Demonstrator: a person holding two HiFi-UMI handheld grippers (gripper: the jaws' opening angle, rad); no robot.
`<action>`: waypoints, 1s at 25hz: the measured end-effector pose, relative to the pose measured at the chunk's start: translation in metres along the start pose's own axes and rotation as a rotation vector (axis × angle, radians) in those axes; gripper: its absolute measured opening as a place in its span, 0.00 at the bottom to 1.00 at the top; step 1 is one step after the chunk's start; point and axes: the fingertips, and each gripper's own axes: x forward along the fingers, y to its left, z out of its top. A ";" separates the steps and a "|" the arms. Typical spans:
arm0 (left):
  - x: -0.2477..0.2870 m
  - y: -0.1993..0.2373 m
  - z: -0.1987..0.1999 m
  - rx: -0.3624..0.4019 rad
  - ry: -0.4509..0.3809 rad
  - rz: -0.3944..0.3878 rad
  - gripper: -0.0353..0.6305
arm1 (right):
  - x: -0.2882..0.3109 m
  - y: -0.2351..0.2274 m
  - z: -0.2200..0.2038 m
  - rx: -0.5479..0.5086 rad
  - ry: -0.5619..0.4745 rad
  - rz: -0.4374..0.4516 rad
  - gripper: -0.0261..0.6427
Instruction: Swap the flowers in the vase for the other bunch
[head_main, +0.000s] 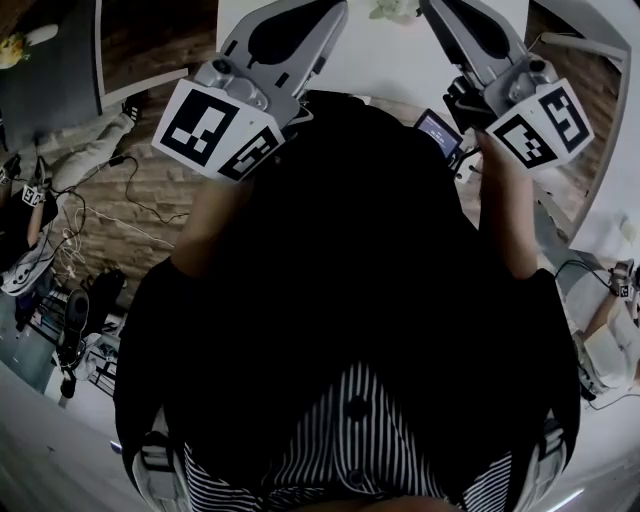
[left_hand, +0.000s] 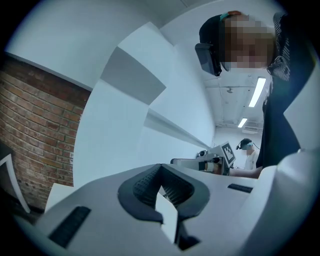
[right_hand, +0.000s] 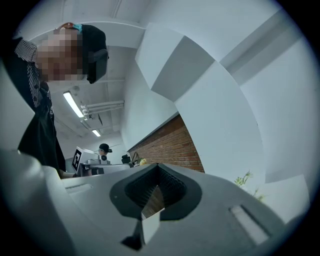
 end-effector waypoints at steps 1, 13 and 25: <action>0.001 -0.001 0.001 0.004 0.001 -0.015 0.06 | -0.001 0.002 0.002 -0.005 -0.005 -0.009 0.04; 0.015 -0.010 0.023 0.027 -0.017 -0.162 0.06 | -0.034 0.005 0.019 -0.028 -0.080 -0.178 0.04; 0.009 0.011 0.023 -0.005 0.007 -0.210 0.06 | -0.012 -0.012 0.012 -0.009 -0.062 -0.261 0.04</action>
